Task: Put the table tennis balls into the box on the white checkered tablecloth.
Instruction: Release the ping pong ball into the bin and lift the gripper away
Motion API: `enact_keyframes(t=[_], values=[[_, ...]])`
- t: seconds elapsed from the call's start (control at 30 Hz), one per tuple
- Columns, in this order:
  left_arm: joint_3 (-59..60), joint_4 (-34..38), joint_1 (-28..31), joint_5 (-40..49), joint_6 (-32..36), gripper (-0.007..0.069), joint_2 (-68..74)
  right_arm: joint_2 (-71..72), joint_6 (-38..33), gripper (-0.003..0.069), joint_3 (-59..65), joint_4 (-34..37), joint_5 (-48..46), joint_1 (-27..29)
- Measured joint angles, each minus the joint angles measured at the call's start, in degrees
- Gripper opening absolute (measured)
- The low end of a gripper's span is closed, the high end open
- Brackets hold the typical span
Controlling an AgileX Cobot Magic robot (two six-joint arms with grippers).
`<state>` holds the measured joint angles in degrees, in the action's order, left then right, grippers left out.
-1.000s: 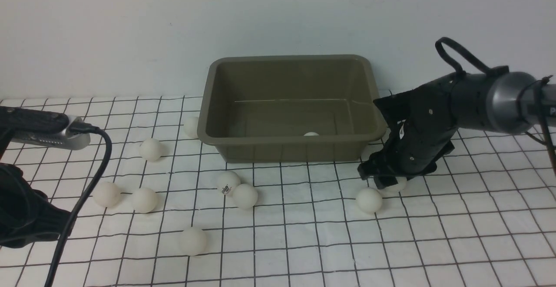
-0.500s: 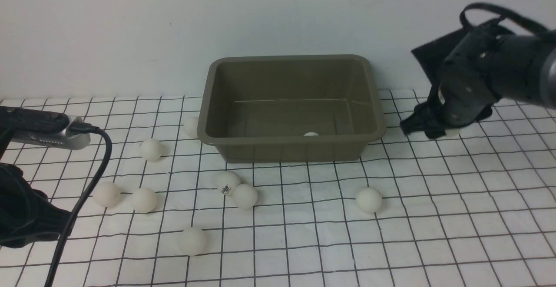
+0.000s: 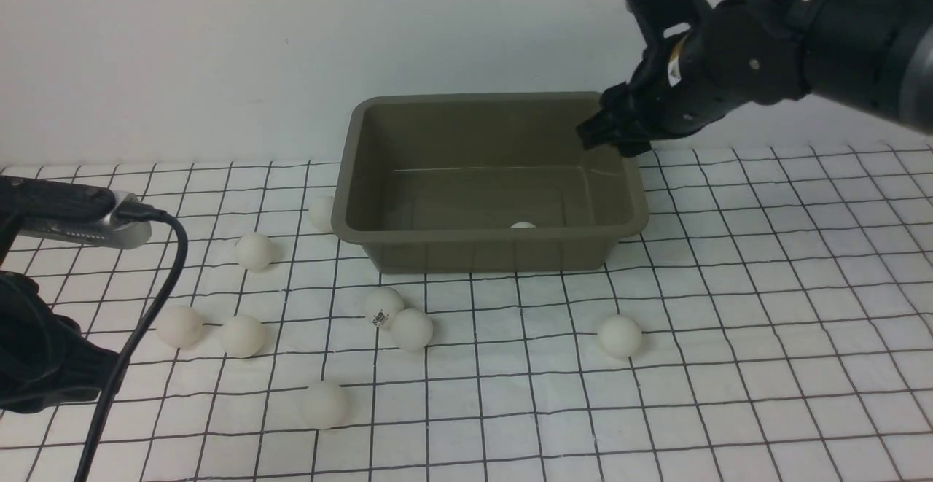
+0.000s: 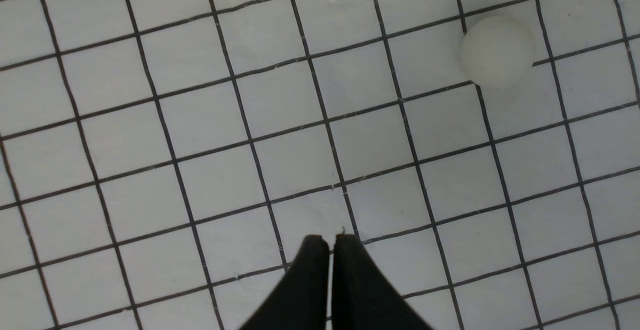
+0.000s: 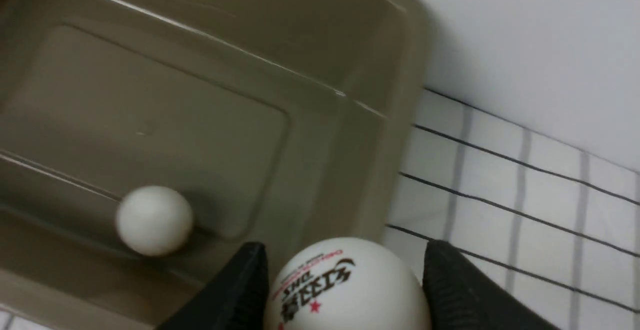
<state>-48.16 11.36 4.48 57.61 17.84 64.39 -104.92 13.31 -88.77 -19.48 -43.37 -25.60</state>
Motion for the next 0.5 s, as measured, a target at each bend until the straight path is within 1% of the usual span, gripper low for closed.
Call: enact_keyframes(t=[0.2,0.5], values=[[0.0,-0.1,0.0,0.0,0.0,-0.0004,0.0,-5.8,-0.8,0.0363,0.0,2.2,3.8,-2.0],[0.0,-0.1,0.0,0.0,0.0,-0.0004,0.0,-10.9,-1.4,0.0363,0.0,4.3,9.4,-2.0]])
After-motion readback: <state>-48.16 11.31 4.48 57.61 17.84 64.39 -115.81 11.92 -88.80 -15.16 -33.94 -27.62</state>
